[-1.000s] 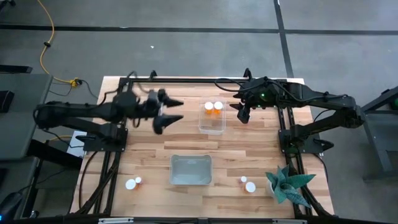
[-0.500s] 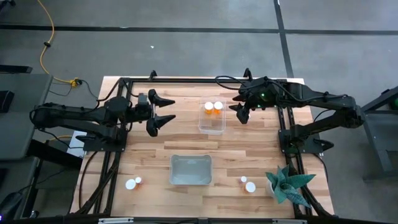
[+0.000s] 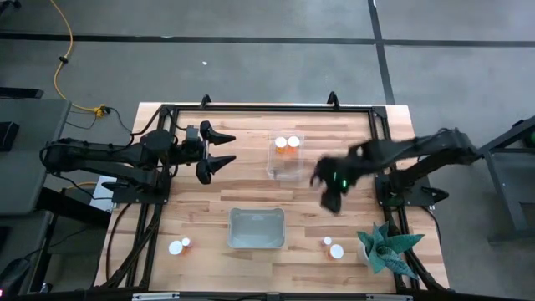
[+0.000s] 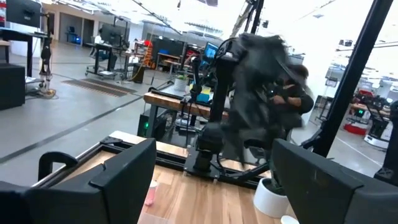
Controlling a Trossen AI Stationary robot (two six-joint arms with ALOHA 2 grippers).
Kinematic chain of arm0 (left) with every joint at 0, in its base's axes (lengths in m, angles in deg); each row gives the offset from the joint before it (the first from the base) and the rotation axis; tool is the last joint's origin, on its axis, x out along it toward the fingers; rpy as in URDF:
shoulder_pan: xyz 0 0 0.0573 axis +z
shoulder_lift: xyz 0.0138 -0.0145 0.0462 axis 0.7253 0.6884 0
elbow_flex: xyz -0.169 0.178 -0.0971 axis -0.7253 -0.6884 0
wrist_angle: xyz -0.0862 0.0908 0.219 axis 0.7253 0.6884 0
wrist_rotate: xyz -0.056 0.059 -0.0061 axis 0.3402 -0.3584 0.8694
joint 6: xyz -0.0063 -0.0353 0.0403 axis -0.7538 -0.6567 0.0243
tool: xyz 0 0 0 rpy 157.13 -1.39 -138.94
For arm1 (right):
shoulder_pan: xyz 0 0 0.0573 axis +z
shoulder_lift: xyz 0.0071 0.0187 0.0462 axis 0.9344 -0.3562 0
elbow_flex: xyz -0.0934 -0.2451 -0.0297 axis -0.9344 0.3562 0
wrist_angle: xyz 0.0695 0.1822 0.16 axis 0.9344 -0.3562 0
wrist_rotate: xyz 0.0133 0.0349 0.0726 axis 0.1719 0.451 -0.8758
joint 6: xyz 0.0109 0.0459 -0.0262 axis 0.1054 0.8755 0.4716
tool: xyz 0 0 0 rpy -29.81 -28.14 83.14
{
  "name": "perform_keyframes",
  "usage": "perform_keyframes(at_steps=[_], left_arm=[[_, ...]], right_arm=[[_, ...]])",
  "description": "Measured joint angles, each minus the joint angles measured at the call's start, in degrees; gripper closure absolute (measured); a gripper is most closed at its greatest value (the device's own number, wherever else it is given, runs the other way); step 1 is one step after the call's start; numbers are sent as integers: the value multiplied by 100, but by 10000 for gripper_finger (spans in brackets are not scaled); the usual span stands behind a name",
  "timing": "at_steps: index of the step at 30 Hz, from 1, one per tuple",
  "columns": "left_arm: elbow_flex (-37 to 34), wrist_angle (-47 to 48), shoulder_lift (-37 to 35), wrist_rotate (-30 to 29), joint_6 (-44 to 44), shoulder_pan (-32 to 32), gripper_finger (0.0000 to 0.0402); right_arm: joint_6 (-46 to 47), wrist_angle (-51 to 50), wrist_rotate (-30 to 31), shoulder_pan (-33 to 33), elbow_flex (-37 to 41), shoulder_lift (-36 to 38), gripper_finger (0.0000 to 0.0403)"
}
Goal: Pick and place medicine bottles into bin by pill shape (circle, oval)
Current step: Put the bottom right orange pill bottle into the transparent bin
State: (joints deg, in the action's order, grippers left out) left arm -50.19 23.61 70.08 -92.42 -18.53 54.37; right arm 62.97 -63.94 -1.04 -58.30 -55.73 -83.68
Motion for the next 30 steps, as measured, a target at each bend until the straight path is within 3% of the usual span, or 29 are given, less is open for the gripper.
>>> perform_keyframes(at_steps=[6,12,19,30], left_arm=[[0,-1,0,0,-2,0,92],[0,1,0,0,-2,2,92],[0,1,0,2,-20,0,92],[0,1,0,2,-118,0,92]], right_arm=[[1337,-328,-64,1422,2,-751,206],[2731,-290,-77,2108,2,-1344,206],[3797,-73,-78,2391,2,-1877,206],[3833,23,-33,2524,2,-2223,205]])
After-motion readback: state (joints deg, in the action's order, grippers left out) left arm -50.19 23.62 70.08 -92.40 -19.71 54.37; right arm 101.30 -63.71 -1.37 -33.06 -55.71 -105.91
